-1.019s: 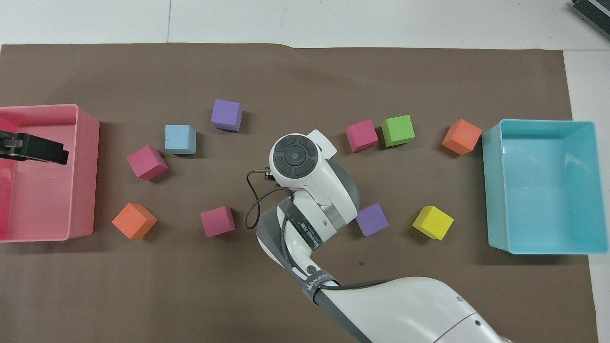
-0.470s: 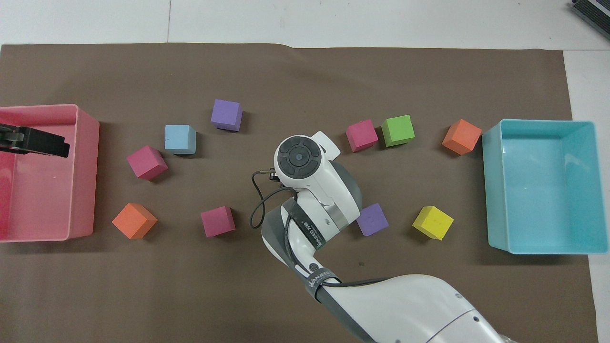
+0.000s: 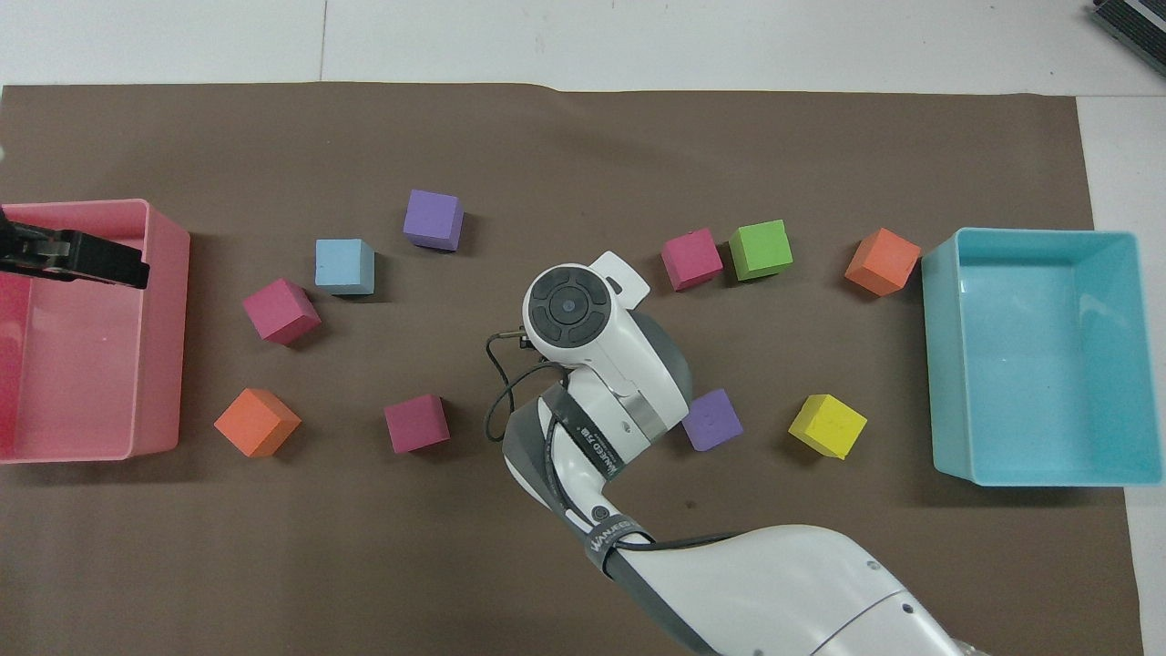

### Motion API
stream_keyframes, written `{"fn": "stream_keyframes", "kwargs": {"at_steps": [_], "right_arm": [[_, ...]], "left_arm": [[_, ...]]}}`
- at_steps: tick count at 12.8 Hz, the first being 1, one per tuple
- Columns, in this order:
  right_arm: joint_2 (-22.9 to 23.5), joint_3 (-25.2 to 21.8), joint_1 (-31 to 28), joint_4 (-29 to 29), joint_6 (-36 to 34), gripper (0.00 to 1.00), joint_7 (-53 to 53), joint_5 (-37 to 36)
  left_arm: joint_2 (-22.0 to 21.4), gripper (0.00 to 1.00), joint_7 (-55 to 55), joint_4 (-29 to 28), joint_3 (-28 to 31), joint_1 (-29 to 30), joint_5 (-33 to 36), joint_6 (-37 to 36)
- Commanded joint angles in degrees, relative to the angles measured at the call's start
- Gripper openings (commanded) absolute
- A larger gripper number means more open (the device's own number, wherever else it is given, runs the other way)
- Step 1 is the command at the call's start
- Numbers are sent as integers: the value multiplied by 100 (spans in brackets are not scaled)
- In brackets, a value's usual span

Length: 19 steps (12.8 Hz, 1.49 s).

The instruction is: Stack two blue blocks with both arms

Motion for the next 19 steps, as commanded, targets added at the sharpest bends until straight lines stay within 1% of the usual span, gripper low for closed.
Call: {"fn": "stream_keyframes", "kwargs": {"at_steps": [1, 2, 5, 9, 11, 12, 13, 14, 16, 18, 19], "right_arm": [[-65, 62, -65, -147, 170, 56, -152, -96], [-65, 62, -65, -147, 188, 100, -170, -87], [-126, 45, -21, -138, 118, 100, -423, -219], [-556, 36, -144, -156, 82, 100, -557, -325], [-689, 44, -232, -156, 65, 100, -522, -290], [-750, 36, -276, -173, 56, 100, -556, -237], [-838, 62, -493, -243, 82, 100, -583, -141], [-856, 97, -626, -287, 108, 100, -662, 182], [-865, 97, -715, -305, 144, 100, -1248, 1052], [-952, 106, -1004, -331, 118, 100, -1689, 1553], [-1031, 106, -1136, -427, 100, 100, -1917, 1922]], "left_arm": [[444, 100, 27, 393, 43, -110, -10, 151], [533, 100, 18, 411, 43, -145, -1, 291], [849, 100, 1, 455, 43, -251, 16, 652], [1341, 100, -305, 508, 52, -514, 139, 1179], [1683, 100, -587, 684, 52, -620, 175, 1338], [1754, 100, -719, 649, 43, -664, 175, 1521], [1929, 100, -868, 640, 43, -742, 192, 1654], [2044, 100, -1087, 623, 43, -813, 236, 1803], [2124, 100, -1168, 474, 43, -831, 263, 2277], [2116, 100, -1238, -42, 43, -831, 254, 2725], [2098, 100, -1317, -298, 43, -840, 254, 2910]]}}
